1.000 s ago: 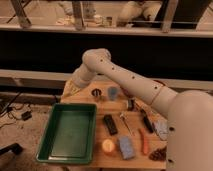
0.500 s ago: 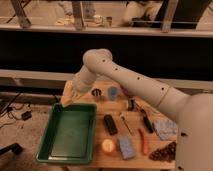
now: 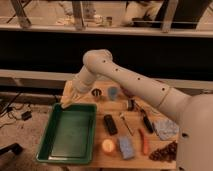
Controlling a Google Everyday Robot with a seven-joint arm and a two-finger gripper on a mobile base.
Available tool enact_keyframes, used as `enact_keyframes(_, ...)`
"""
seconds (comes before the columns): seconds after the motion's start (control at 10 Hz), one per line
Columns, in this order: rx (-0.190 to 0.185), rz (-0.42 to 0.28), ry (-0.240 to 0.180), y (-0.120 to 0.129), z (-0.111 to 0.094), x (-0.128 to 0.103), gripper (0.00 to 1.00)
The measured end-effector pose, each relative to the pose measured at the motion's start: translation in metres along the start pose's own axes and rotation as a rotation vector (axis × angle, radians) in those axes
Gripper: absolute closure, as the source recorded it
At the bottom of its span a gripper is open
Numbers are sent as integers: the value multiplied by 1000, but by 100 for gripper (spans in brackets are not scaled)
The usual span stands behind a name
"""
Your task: Place banana in tray
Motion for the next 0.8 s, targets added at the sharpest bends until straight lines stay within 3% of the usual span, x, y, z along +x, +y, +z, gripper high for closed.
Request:
enact_keyframes(0.6, 3, 9, 1, 2, 2, 0, 97)
enact_keyframes(0.8, 5, 36, -1, 17, 12, -5, 97)
